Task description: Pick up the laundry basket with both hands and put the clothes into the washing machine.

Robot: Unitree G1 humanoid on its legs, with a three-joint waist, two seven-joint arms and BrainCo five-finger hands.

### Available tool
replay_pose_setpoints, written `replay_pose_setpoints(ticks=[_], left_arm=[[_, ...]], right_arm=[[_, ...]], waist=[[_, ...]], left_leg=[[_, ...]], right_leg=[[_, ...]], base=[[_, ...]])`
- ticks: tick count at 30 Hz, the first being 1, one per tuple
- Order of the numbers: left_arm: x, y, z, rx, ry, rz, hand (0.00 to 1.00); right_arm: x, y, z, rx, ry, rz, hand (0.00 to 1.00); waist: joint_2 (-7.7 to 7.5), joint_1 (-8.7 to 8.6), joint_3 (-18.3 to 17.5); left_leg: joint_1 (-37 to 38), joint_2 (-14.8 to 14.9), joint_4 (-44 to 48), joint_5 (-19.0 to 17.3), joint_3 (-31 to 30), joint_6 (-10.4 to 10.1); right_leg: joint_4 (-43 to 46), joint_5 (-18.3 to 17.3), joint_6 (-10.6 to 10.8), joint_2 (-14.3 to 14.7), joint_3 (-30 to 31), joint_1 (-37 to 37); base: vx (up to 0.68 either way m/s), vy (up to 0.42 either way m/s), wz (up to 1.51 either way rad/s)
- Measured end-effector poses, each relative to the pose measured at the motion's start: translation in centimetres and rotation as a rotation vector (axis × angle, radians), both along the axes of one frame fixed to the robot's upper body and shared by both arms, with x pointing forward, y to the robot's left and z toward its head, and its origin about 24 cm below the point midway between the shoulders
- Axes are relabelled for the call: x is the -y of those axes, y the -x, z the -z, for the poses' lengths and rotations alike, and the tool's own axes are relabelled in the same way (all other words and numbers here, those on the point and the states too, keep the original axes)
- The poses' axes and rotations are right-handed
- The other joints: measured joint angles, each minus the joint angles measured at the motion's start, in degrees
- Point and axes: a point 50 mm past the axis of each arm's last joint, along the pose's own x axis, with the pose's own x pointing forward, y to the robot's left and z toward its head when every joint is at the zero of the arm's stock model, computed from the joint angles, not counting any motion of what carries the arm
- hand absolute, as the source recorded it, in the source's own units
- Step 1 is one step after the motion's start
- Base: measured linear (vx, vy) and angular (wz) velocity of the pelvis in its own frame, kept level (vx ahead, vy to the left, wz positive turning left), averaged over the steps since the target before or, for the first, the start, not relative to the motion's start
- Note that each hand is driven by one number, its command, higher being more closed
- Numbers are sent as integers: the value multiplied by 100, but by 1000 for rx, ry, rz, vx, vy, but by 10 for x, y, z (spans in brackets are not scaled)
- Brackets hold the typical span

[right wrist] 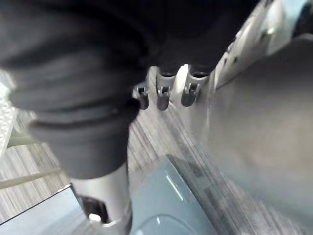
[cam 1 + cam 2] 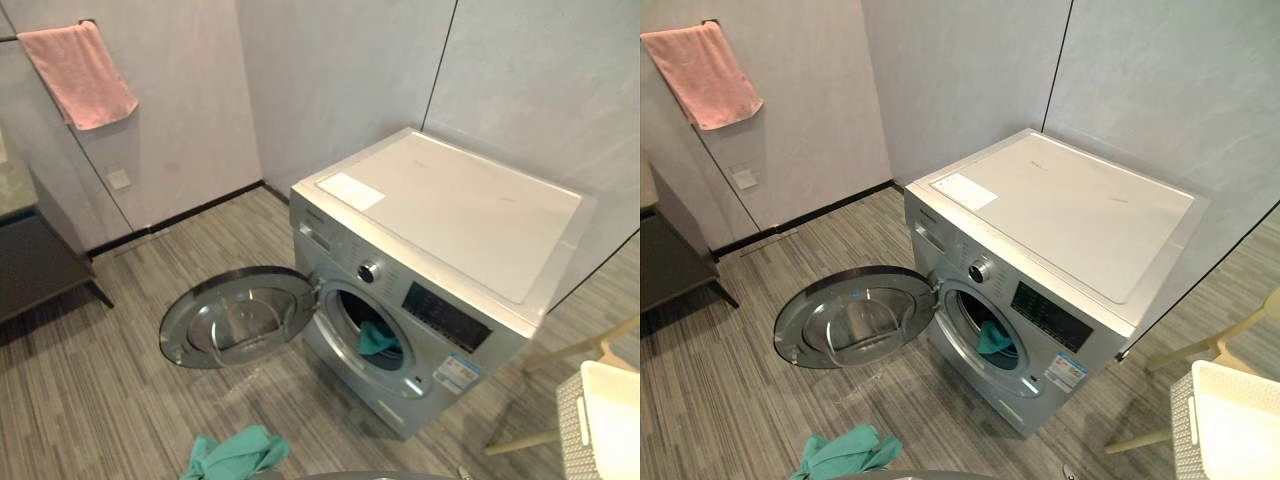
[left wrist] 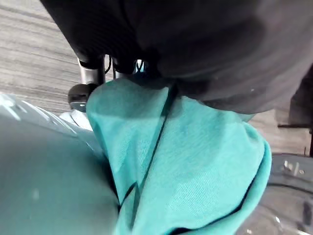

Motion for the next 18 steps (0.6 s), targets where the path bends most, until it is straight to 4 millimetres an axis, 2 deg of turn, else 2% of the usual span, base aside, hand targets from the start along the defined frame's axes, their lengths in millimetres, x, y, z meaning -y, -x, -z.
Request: replay_pose_setpoints(ticks=[1,2,3,4,6,7,8,9,10,12,13,15,16,17,18], left_arm=[[1,-6,-1,13,-3,31,100],[1,-10,-2,25,-8,43,100],[0,-17,-4,47,-19,69,100],[1,-18,-4,53,-20,73,100],[6,-21,-4,63,-9,71,100],[9,-23,-3,67,2,71,100],[14,-28,-3,74,16,77,100],[21,-35,-3,81,36,92,100],[33,-48,-4,108,60,115,100],[46,-58,-5,131,88,119,100],[46,-59,-5,131,90,125,100],[43,-63,-7,148,77,116,100],[41,-69,-10,179,65,110,100],[41,-74,-13,201,65,110,100],[39,-78,-14,217,62,99,100]], right_arm=[[1,-4,-1,12,12,-25,0],[1,-7,-2,20,14,-38,0],[-1,-13,-2,32,18,-90,0],[-1,-14,-3,34,19,-114,0],[-3,-21,-3,52,18,-195,0],[-2,-22,-3,54,21,-205,0],[-3,-23,-3,56,17,-207,0],[-1,-28,-4,65,22,-203,0],[3,-27,-5,67,33,-185,0],[3,-20,-4,49,32,-164,0],[2,-16,-3,40,24,-156,0],[-5,-15,-1,39,6,-162,0],[-11,-15,-1,36,-6,-187,0],[-11,-18,-1,43,0,-213,0],[-7,-21,-2,45,11,-232,0]], waist=[[38,-36,24],[58,-33,39],[74,-21,72],[77,-15,74],[46,-27,90],[-1,-36,119],[24,2,114],[83,-16,154],[146,-53,294],[166,-44,414],[164,-39,420],[-6,-23,449],[-104,-24,503],[-126,-19,529],[-78,-12,572]], left_leg=[[251,13,-209,42,175,115],[409,45,-331,56,317,172],[898,108,-689,91,617,224],[1059,135,-817,94,744,229],[1424,171,-1116,86,1245,226],[1428,166,-1154,80,1325,227],[1441,112,-1299,102,1437,197],[1491,90,-1549,301,1496,85],[1564,110,-1828,540,1490,114],[1765,183,-1924,635,1438,105],[1869,224,-1870,636,1408,105],[1774,264,-1254,623,1388,87],[1303,335,-226,538,1286,-28],[802,476,807,517,1054,-60],[464,580,1556,610,806,-142]], right_leg=[[465,49,-126,-22,-284,-247],[823,-118,-70,21,-540,-357],[1491,-800,-129,235,-1294,-573],[1638,-1052,-133,360,-1534,-606],[1463,-1760,-59,1000,-2232,-632],[1169,-1872,-45,1106,-2298,-580],[568,-2000,20,1196,-2222,-369],[-17,-2054,-142,1302,-2238,-177],[-208,-1934,-248,1400,-2246,-147],[-249,-1929,-303,1474,-2262,10],[-267,-1933,-310,1471,-2293,165],[-430,-1955,-343,1437,-2340,481],[-579,-2020,-397,1358,-2382,615],[-608,-2057,-411,1371,-2427,704],[-603,-2080,-420,1421,-2422,763]], base=[[101,103,-43],[163,174,-78],[105,102,-75],[79,67,-101],[40,-56,-98],[83,-97,-93],[106,-79,-68],[128,-88,-52],[108,-71,-19],[103,-98,8],[101,-97,14],[62,-106,19],[-17,-128,33],[-51,-80,25],[-48,-29,-1]])
